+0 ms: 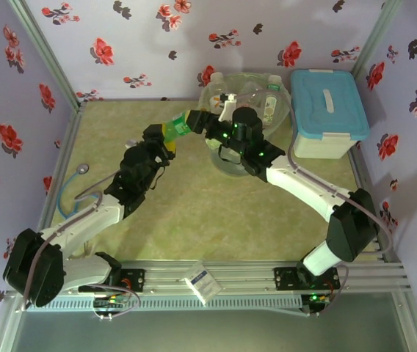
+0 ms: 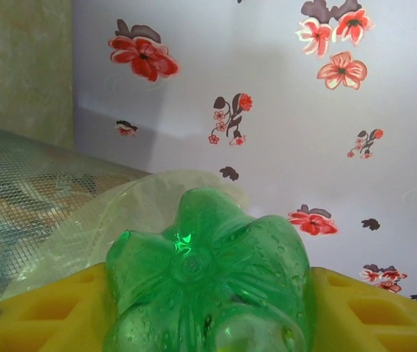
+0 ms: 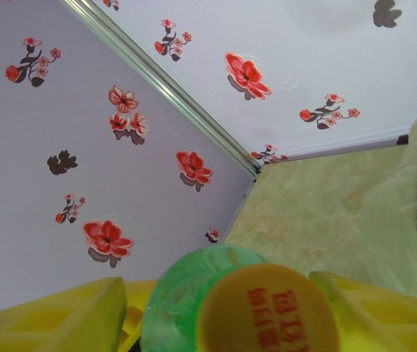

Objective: Put the plastic bottles in the bin

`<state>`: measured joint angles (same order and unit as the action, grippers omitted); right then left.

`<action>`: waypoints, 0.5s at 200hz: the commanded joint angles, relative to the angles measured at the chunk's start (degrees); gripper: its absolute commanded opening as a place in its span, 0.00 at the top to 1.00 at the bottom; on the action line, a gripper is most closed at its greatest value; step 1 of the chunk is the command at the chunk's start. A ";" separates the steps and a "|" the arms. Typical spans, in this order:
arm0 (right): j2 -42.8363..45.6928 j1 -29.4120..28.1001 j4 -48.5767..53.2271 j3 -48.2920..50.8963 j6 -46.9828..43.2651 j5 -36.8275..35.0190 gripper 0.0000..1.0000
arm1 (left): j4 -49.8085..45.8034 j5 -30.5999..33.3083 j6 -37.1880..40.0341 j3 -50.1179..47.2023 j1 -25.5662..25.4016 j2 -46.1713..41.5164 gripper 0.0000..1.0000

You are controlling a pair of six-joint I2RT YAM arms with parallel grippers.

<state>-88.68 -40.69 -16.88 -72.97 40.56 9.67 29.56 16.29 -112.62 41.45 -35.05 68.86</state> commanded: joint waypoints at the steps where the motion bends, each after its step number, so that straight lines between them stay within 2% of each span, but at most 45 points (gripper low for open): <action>1: -0.41 -0.40 -1.27 -3.24 -0.57 0.08 0.43 | 2.52 -1.28 -0.23 2.73 -0.55 0.52 0.75; 41: -0.88 -0.45 0.03 -4.21 -2.00 -0.86 0.65 | 2.48 -1.80 0.42 3.28 -0.72 1.00 0.72; 80: -1.18 -0.44 1.52 -6.14 -3.74 -1.24 0.69 | 2.69 -2.14 2.33 4.03 -0.72 1.37 0.64; 90: -1.25 -0.42 2.06 -6.95 -4.53 -1.32 0.69 | 2.89 -2.18 2.96 4.31 -0.72 1.56 0.59; 100: -1.31 -0.36 2.56 -7.79 -5.23 -1.57 0.69 | 3.41 -2.15 4.14 4.43 -0.72 1.63 0.47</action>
<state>-88.99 -40.51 -15.27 -77.14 39.53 8.71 31.68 16.53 -113.51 43.79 -34.98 69.71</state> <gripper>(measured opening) 0.347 0.568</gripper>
